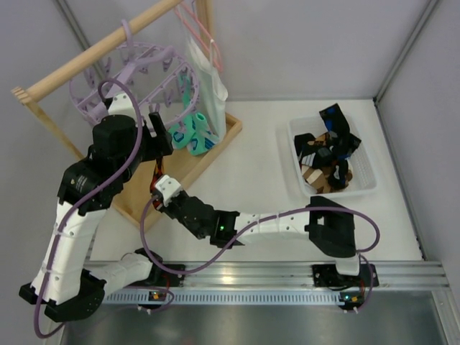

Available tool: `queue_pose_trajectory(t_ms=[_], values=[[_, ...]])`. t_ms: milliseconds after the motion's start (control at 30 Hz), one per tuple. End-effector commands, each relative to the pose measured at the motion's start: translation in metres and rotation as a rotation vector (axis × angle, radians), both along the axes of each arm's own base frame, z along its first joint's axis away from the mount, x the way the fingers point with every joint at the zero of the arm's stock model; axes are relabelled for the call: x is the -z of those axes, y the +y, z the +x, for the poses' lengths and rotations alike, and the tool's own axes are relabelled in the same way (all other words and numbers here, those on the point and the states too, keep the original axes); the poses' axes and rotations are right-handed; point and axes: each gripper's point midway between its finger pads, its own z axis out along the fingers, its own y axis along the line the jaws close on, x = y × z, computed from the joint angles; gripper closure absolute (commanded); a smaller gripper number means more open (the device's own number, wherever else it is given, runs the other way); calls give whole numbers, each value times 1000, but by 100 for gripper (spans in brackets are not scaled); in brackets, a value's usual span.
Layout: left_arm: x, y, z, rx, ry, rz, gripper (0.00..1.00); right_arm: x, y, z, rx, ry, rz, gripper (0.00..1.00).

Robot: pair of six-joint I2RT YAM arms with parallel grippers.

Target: Remove the socks clipped to the hanger

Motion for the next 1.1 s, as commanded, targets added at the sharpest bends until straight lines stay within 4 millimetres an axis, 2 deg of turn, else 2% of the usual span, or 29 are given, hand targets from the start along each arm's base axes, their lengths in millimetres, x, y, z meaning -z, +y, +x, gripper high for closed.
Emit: queue_pose_trajectory(t_ms=[0, 67, 233, 367, 400, 600, 700, 733, 800, 833, 900, 967, 1000, 1033, 1067], values=[[1, 6, 2, -46, -7, 8, 19, -16, 13, -9, -21, -6, 41, 100], [6, 7, 8, -63, 8, 27, 24, -13, 14, -8, -15, -8, 33, 100], [17, 14, 15, -123, 28, 66, 26, -17, 15, -10, -16, -29, 27, 100], [19, 16, 20, -151, 28, 78, 31, -17, 16, -13, -17, -43, 18, 100], [18, 16, 22, -156, 23, 80, 36, -17, 17, -15, -19, -46, 16, 100], [18, 18, 26, -181, 16, 105, 48, -12, 22, -22, -33, -55, 6, 100], [18, 21, 29, -198, 12, 119, 64, -8, 23, -24, -37, -58, -2, 100], [19, 20, 30, -197, 12, 121, 74, -9, 23, -25, -36, -62, 0, 100], [21, 19, 31, -197, 13, 123, 87, -5, 21, -28, -36, -61, -1, 100], [20, 18, 32, -196, 10, 120, 92, -9, 18, -28, -35, -57, 14, 100], [23, 18, 32, -197, 15, 125, 94, -1, 10, -28, -28, -52, 19, 100], [24, 17, 32, -188, 16, 121, 93, -10, -8, -25, 9, -41, 62, 100], [24, 17, 30, -185, 15, 120, 92, 5, -22, -25, 21, -32, 54, 100], [23, 18, 29, -185, 12, 119, 92, -11, -39, -23, 48, -19, 102, 100], [23, 19, 28, -187, 9, 117, 92, 9, -56, -24, 56, -8, 70, 100]])
